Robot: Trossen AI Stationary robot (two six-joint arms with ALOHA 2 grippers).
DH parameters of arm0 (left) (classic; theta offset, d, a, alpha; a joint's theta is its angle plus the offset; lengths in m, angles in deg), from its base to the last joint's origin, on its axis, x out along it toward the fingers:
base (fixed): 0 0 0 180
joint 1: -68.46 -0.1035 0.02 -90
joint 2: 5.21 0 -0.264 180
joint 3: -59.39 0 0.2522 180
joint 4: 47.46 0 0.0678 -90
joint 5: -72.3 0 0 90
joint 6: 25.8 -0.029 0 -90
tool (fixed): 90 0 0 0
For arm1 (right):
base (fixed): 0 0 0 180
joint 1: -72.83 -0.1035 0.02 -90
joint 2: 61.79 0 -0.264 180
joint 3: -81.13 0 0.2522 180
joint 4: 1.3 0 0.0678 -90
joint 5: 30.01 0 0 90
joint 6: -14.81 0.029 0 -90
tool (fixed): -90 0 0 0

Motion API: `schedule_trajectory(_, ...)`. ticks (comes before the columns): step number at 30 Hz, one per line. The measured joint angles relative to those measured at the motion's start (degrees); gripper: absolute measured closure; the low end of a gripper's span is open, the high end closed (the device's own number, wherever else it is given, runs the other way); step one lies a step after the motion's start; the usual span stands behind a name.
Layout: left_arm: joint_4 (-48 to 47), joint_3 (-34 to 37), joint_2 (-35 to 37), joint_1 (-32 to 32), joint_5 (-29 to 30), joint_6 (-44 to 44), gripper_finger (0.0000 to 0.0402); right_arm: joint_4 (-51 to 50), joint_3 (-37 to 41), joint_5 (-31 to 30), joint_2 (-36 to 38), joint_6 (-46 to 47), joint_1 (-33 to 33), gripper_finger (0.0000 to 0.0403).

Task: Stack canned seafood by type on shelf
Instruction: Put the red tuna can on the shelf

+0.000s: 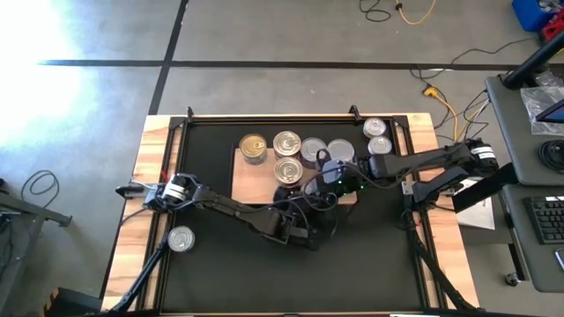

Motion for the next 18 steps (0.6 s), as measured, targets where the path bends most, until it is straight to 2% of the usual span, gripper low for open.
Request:
schedule_trajectory(9, -8.98, -3.37, -0.13, 0.33, -3.59, 0.99, 0.0002, 0.25, 0.86, -1.05, -0.04, -0.34, -0.04, 0.0390)
schedule_trajectory(14, -14.12, -5.53, -0.39, 1.60, -4.25, -2.82, 0.0002, -0.65, 0.99, -2.19, -0.07, -0.59, 0.09, 0.0390)
schedule_trajectory(18, -18.44, -7.51, -0.38, 1.82, -5.83, -2.41, 0.0002, -1.00, 1.00, -2.69, -0.08, -0.97, 0.24, 0.0390)
